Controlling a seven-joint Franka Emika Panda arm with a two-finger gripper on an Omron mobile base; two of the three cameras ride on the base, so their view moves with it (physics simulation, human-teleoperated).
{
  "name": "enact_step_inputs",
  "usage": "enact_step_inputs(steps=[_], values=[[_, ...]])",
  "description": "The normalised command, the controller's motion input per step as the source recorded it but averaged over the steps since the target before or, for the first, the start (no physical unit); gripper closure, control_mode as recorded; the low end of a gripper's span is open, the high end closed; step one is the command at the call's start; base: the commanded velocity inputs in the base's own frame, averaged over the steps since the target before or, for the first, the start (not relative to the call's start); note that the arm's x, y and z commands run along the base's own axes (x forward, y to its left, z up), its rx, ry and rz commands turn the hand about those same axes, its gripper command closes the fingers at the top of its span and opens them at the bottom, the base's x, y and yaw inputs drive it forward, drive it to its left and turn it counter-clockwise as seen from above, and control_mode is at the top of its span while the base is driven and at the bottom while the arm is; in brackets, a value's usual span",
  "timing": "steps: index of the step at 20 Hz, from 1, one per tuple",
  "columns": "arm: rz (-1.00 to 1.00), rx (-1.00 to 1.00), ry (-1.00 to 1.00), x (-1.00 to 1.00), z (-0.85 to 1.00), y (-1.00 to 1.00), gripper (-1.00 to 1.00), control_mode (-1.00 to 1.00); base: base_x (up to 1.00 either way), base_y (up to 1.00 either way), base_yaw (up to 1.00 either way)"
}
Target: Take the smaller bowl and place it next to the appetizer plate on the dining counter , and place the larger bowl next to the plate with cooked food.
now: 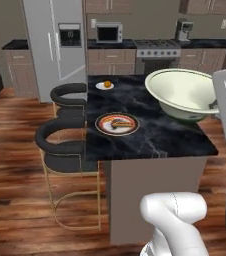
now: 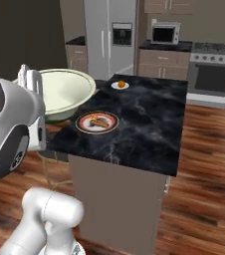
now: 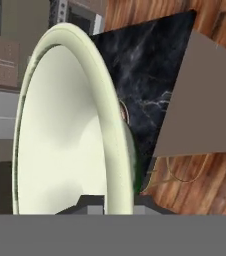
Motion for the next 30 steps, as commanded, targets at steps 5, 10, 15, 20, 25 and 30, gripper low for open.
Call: enact_step_inputs(steps=[5,10,15,20,25,30], values=[[0.0,0.0,0.0,0.0,0.0,0.0,1.0,1.0,0.36,0.77,-0.15],[0.0,0.0,0.0,0.0,0.0,0.0,1.0,1.0,0.74,0.25,-0.13],[0.0,0.0,0.0,0.0,0.0,0.0,1.0,1.0,0.68,0.0,-0.01],[0.0,0.0,0.0,0.0,0.0,0.0,1.0,1.0,0.42,0.0,-0.03],[0.0,0.0,0.0,0.0,0.0,0.0,1.0,1.0,-0.17,0.0,-0.05],[0.0,0.0,0.0,0.0,0.0,0.0,1.0,1.0,-0.52,0.0,0.0]])
